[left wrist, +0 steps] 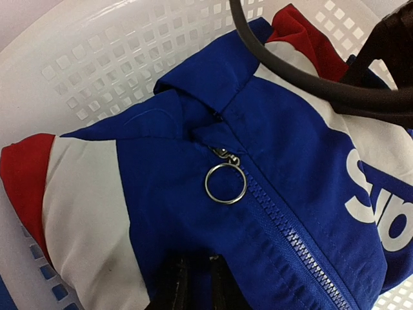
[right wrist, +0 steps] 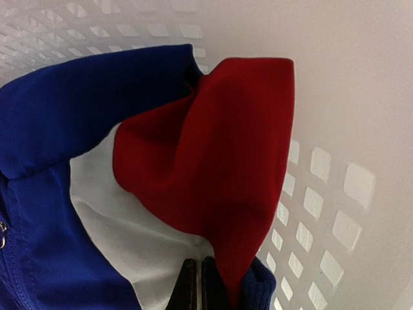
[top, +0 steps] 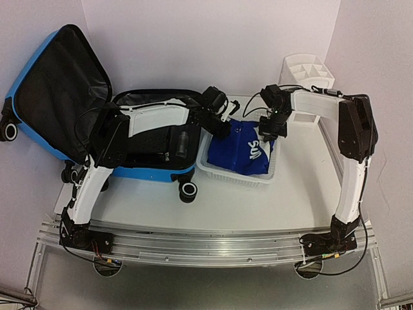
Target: Open, take out, and arrange the luggage
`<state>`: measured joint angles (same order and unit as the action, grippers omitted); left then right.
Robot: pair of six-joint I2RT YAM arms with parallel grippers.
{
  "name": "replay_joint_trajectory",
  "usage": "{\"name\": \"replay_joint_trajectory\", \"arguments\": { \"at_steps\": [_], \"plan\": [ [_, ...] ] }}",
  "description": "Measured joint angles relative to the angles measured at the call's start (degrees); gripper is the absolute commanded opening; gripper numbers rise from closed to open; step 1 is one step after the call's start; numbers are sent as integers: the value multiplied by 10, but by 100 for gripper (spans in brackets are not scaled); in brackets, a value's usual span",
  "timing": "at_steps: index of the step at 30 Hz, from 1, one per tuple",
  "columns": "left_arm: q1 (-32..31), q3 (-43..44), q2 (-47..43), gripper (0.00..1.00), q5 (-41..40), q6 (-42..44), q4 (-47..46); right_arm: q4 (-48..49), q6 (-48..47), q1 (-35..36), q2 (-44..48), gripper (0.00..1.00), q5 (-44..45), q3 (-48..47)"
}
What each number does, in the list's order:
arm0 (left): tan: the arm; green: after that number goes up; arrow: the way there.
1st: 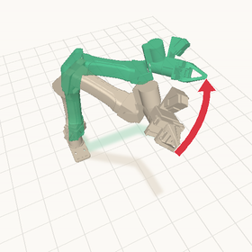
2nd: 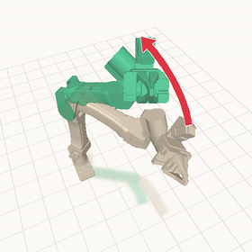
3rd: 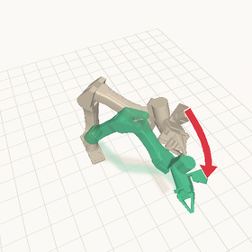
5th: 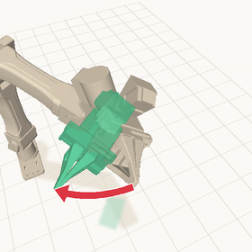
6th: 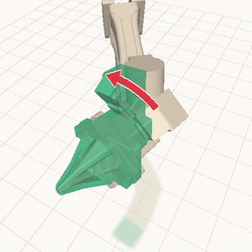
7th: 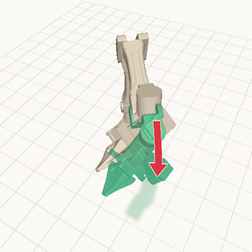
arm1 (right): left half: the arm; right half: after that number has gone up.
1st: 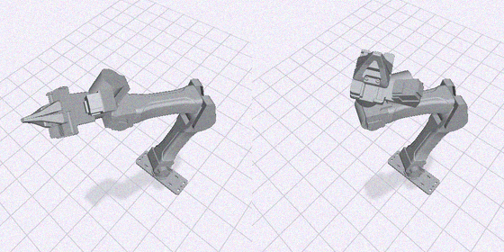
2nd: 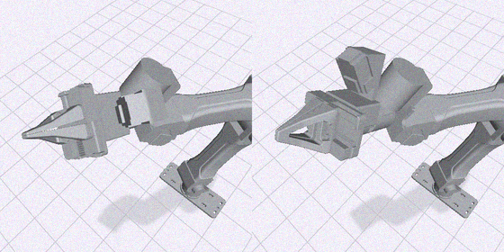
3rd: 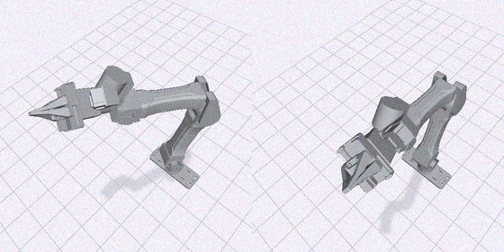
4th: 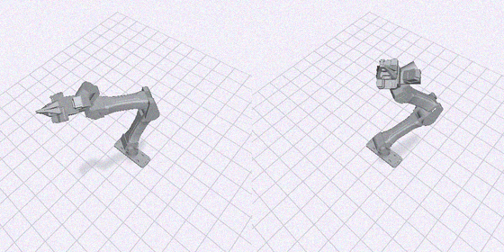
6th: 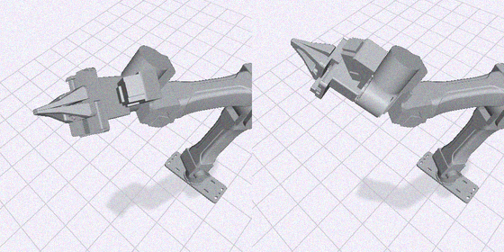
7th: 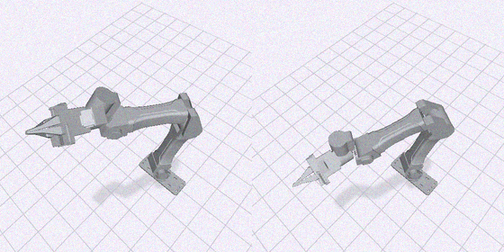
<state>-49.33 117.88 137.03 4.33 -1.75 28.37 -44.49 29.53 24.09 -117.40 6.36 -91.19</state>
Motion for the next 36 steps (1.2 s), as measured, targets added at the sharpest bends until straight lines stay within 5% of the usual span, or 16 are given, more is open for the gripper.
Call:
{"name": "replay_joint_trajectory", "arguments": {
  "at_steps": [10,18,27,36],
  "plan": [
    [7,58,0,25,34,4,46,-32,-28,23,13,0,69,-61],
    [45,108,-68,46,128,24,119,-56,14,97,94,0,105,4],
    [222,-76,-282,57,181,117,198,-46,37,92,56,0,101,59],
    [365,-281,-374,58,185,134,226,-41,-3,62,-8,0,97,14]
  ]
}}
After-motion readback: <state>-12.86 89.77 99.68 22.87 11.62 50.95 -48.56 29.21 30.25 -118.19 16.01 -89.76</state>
